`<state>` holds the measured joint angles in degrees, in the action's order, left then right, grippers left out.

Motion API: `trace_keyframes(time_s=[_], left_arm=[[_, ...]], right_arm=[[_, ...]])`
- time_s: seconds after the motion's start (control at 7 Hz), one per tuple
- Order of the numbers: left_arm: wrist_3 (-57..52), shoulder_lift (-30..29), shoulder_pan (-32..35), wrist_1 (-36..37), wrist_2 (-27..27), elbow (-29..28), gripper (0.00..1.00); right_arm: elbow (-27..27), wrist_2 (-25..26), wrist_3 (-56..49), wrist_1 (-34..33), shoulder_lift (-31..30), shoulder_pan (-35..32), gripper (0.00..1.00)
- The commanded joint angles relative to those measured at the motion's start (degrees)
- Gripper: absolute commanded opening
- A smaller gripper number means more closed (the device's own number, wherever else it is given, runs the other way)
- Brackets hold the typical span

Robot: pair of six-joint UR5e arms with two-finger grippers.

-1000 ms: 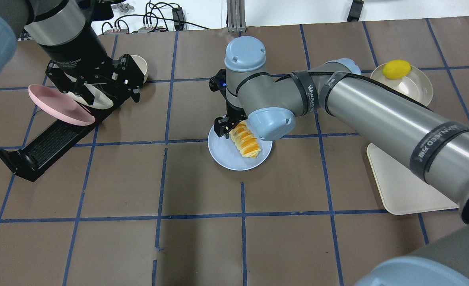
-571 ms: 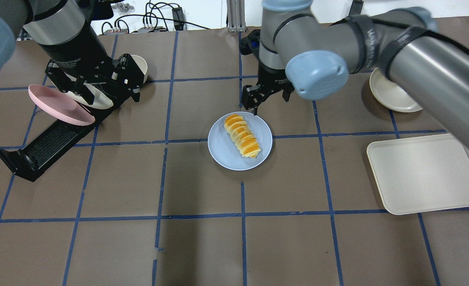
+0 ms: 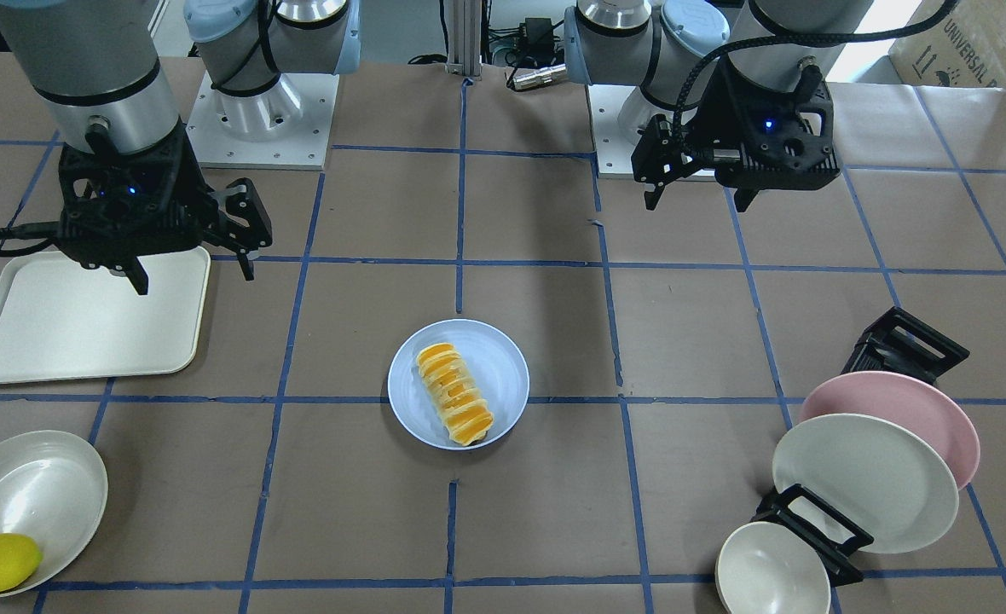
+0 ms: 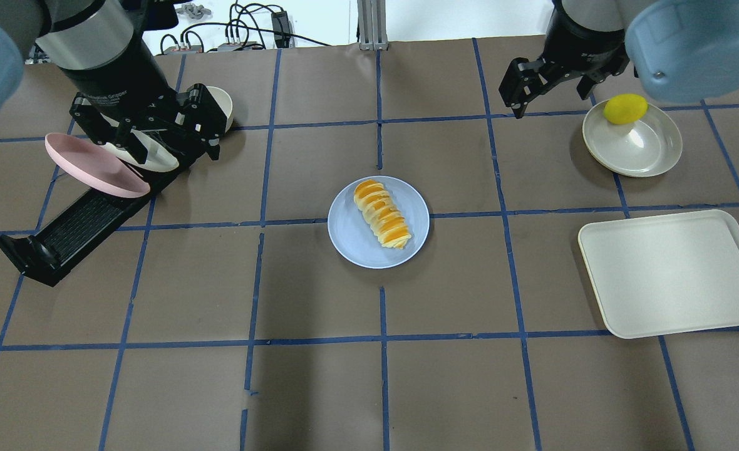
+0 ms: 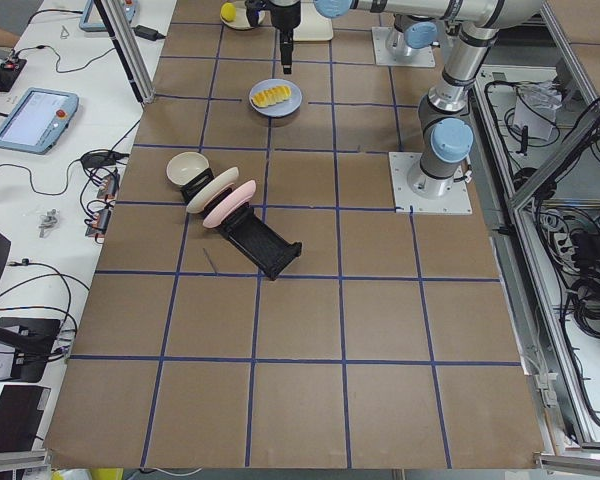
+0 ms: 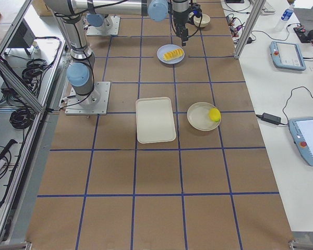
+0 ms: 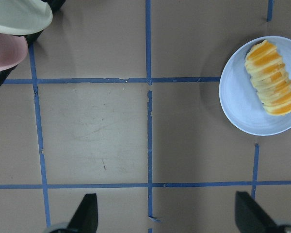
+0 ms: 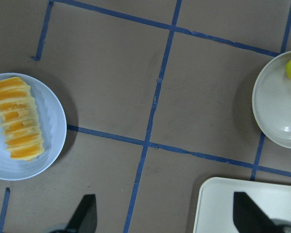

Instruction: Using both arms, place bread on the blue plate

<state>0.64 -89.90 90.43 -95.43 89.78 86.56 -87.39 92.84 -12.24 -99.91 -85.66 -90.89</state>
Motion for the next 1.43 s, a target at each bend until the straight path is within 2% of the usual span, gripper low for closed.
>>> trace_keyframes(time_s=[0.0,0.14,0.29,0.57,0.86,1.29], left_arm=[[-0.1,0.1,0.2,0.0,-0.2,0.0,1.00],[-0.6,0.1,0.3,0.0,-0.1,0.0,1.00],[-1.1,0.0,0.2,0.1,0.0,0.0,1.00],[-1.3,0.1,0.3,0.1,0.2,0.0,1.00],[-1.3,-0.1,0.3,0.1,0.1,0.0,1.00],[-1.3,-0.1,0.3,0.1,0.0,0.0,1.00]], right_arm=[[1.7,0.4,-0.1,6.5,-2.2,0.7,1.00],[1.1,-1.2,0.3,14.1,-6.1,0.4,0.99],[0.5,-3.1,1.0,14.9,-7.8,0.6,0.99],[-0.1,-4.1,1.0,14.7,-7.2,1.0,1.00],[-3.6,-3.1,1.0,15.3,-6.4,1.1,1.00],[-3.3,-2.9,1.0,14.9,-6.4,0.8,1.00]])
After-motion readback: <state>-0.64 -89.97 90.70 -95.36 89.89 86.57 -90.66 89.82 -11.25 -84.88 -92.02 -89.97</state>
